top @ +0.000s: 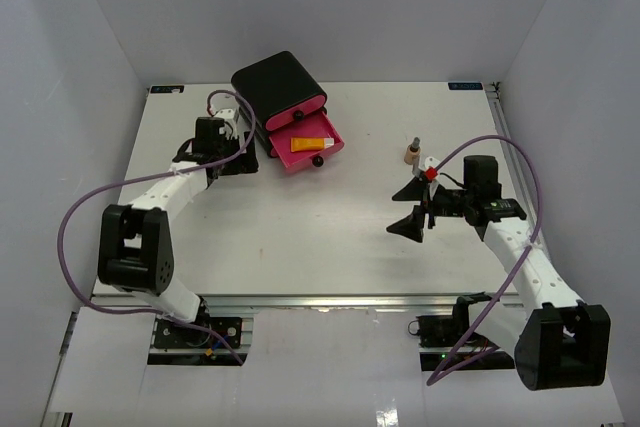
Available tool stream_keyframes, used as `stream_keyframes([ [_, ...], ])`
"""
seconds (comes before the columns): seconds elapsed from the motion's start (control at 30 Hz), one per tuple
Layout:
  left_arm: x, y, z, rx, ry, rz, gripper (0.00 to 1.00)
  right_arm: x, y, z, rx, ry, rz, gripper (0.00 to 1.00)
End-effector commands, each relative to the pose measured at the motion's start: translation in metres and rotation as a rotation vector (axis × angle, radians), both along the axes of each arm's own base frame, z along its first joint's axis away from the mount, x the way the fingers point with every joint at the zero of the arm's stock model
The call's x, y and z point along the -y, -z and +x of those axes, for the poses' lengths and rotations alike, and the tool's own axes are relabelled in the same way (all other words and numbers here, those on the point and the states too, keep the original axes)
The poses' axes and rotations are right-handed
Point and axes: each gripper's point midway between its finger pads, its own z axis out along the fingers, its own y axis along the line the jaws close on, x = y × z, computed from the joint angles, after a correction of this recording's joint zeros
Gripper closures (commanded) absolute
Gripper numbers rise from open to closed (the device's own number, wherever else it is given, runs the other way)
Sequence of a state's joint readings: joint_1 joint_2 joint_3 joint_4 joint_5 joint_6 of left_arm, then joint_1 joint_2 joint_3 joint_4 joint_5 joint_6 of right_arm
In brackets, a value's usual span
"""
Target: Organize the makeup
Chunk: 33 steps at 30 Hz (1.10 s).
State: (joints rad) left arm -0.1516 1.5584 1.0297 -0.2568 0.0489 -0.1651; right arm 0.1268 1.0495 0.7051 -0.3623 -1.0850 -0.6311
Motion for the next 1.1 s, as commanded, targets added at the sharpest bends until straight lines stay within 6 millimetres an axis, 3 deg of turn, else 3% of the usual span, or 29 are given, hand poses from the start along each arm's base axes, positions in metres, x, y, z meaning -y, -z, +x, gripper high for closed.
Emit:
stream_keyframes([
  [0.0,-0.021,-0.010,0.038,0.035,-0.017,0.096,0.02,-0.002,-0.038,-0.001,0.110,-0.056,0.116,0.06],
  [0.07,-0.029,0.001,0.047,0.009,-0.034,0.116,0.02,0.001,-0.039,0.002,0.119,-0.037,0.108,0.06],
  [0.23,-0.039,0.007,0.067,-0.009,-0.024,0.134,0.02,0.004,-0.041,0.004,0.133,-0.019,0.103,0.05],
  [0.47,-0.039,0.038,0.069,-0.064,0.060,0.161,0.02,0.006,-0.038,0.008,0.114,-0.007,0.102,0.06],
  [1.07,-0.049,0.066,0.079,-0.120,0.054,0.171,0.02,0.014,-0.034,0.013,0.096,0.023,0.104,0.06],
])
